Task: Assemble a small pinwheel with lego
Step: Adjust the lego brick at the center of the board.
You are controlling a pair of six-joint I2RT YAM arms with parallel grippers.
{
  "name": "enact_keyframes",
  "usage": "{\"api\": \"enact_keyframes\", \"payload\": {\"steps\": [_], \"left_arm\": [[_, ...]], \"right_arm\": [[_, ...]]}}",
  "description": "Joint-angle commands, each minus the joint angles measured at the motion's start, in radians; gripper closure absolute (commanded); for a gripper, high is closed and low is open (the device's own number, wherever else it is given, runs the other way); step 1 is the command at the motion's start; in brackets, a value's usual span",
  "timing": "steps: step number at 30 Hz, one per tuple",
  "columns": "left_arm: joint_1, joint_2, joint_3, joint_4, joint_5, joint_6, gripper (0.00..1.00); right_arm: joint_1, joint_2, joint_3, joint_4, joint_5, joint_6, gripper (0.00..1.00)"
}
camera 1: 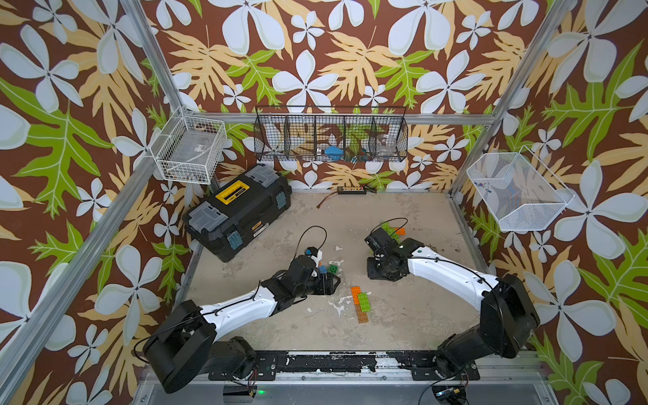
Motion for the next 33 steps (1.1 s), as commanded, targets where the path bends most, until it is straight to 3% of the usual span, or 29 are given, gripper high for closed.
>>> {"api": "enact_keyframes", "payload": {"steps": [1,7,13,22,33], "left_arm": [[0.019,0.068,0.088,-0.041,-0.002,0.082,0.19],[0.037,0.197,0.264,-0.085,0.014,0.134,0.18],[0.040,0.231,0.301,-0.088,0.031,0.142,0.18],[0.043,0.232,0.291,-0.083,0.037,0.142,0.18],[0.045,0.232,0.280,-0.083,0.045,0.139,0.18]], "right_arm": [[-0.070,0.064,0.063,0.065,0.031,0.012,0.62],[-0.137,0.275,0.269,0.069,0.044,-0.022,0.61],[-0.184,0.431,0.403,0.053,0.000,-0.095,0.58],[-0.215,0.516,0.434,0.067,-0.089,-0.153,0.56],[-0.215,0.513,0.397,0.064,-0.167,-0.177,0.57]]}}
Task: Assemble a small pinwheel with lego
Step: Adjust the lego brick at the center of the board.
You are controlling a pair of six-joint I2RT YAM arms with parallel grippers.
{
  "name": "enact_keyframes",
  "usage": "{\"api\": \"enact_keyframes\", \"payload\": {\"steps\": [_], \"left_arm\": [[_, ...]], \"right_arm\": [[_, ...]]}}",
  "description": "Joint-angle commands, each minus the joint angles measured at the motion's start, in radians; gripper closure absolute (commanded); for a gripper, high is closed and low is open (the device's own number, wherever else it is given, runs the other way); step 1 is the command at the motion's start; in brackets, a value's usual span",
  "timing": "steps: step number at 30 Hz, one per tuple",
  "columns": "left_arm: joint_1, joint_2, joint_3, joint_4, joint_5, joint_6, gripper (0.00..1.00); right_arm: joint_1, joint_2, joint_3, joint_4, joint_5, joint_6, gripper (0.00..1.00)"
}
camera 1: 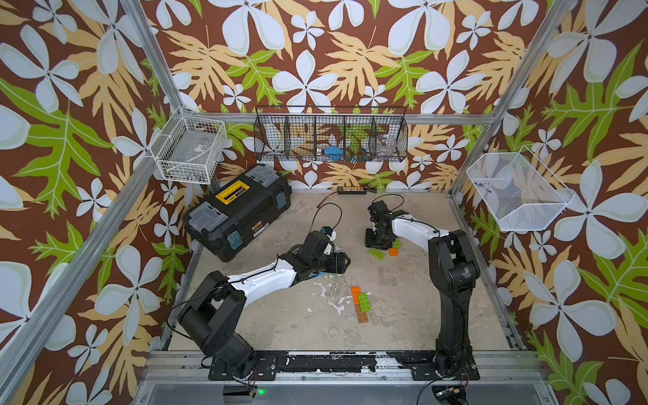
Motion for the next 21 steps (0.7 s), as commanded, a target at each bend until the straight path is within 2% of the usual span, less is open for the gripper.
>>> {"api": "enact_keyframes", "payload": {"steps": [1,8,14,18,21], "left_arm": [[0.002,0.000,-0.006,0.003,0.015,0.007,0.18],[0.000,-0.018,-0.051,0.022,0.066,-0.005,0.19],[-0.022,-0.077,-0.146,0.056,0.095,-0.032,0.18],[-0.031,-0.112,-0.202,0.098,0.126,-0.047,0.18],[-0.031,-0.117,-0.210,0.105,0.123,-0.049,0.19]], "right_arm": [[0.003,-0.021,-0.028,-0.006,-0.057,-0.020,0.57],[0.020,-0.083,-0.100,-0.008,-0.080,-0.052,0.58],[0.030,-0.149,-0.142,-0.018,-0.112,-0.073,0.59],[0.051,-0.184,-0.153,-0.043,-0.018,-0.083,0.59],[0.064,-0.182,-0.157,-0.060,-0.037,-0.091,0.63]]}}
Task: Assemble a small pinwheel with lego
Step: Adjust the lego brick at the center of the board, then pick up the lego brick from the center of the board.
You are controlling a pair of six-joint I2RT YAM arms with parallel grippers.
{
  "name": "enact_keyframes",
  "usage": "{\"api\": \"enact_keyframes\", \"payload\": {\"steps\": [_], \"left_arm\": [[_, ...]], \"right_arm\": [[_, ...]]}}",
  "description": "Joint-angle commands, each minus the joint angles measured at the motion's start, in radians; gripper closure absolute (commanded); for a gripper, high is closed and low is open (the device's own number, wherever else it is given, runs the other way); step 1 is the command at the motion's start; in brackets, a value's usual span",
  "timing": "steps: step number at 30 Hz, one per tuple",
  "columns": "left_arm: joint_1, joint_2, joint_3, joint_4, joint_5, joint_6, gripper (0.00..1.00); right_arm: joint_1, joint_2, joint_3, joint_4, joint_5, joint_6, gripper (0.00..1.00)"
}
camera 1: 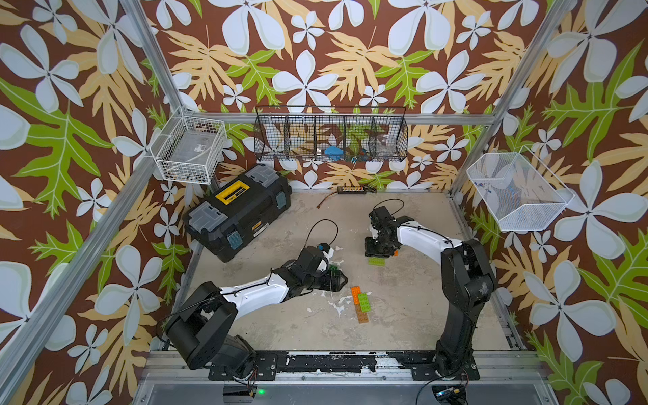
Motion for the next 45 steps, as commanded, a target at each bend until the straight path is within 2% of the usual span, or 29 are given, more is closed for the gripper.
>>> {"api": "enact_keyframes", "payload": {"steps": [1,6,18,36,45], "left_arm": [[0.000,-0.005,0.001,0.045,0.018,-0.009,0.18],[0.000,0.004,0.020,0.042,0.021,-0.002,0.18],[0.000,-0.005,0.012,0.039,0.013,0.001,0.19],[0.001,0.001,0.017,0.039,0.009,0.008,0.18],[-0.001,-0.050,0.000,0.019,0.013,-0.023,0.18]], "right_arm": [[0.014,-0.001,-0.005,-0.034,0.018,-0.015,0.65],[0.031,0.023,0.010,-0.059,0.043,-0.003,0.71],[0.032,0.073,0.015,-0.064,0.070,0.015,0.73],[0.088,0.130,0.050,-0.150,0.194,0.059,0.91],[0.115,0.059,0.023,-0.148,0.182,0.039,0.92]]}}
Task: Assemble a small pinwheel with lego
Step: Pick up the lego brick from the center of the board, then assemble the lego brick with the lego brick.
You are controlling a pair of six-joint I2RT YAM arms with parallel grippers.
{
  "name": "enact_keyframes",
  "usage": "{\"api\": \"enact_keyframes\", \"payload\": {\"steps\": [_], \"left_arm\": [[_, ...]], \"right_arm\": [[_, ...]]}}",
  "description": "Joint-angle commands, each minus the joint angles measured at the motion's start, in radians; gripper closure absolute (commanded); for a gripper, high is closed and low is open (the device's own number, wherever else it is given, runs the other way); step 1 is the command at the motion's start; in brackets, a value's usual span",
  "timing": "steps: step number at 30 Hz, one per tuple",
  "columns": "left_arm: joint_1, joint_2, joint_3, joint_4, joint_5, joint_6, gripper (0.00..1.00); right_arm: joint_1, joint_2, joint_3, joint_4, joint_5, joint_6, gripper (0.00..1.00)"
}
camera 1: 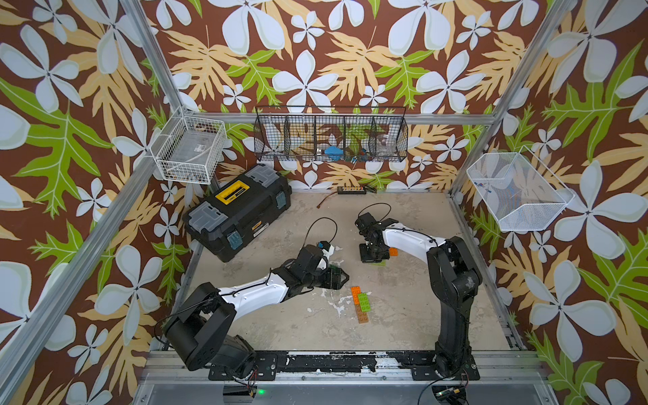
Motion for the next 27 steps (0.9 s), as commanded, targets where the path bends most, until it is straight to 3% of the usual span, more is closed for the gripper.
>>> {"api": "enact_keyframes", "payload": {"steps": [1,7,13,27], "left_arm": [[-0.006,-0.050,-0.025,-0.002,0.003,-0.025,0.18],[-0.050,-0.151,-0.138,0.010,-0.017,-0.083,0.18],[-0.060,-0.168,-0.206,0.037,-0.025,-0.111,0.18],[-0.060,-0.151,-0.199,0.037,-0.031,-0.104,0.19]], "right_arm": [[0.026,-0.040,-0.034,-0.052,-0.034,-0.014,0.92],[0.130,-0.149,-0.126,-0.047,-0.060,-0.019,0.90],[0.210,-0.219,-0.199,-0.033,-0.120,-0.005,0.89],[0.229,-0.204,-0.230,0.001,-0.186,-0.012,0.89]]}}
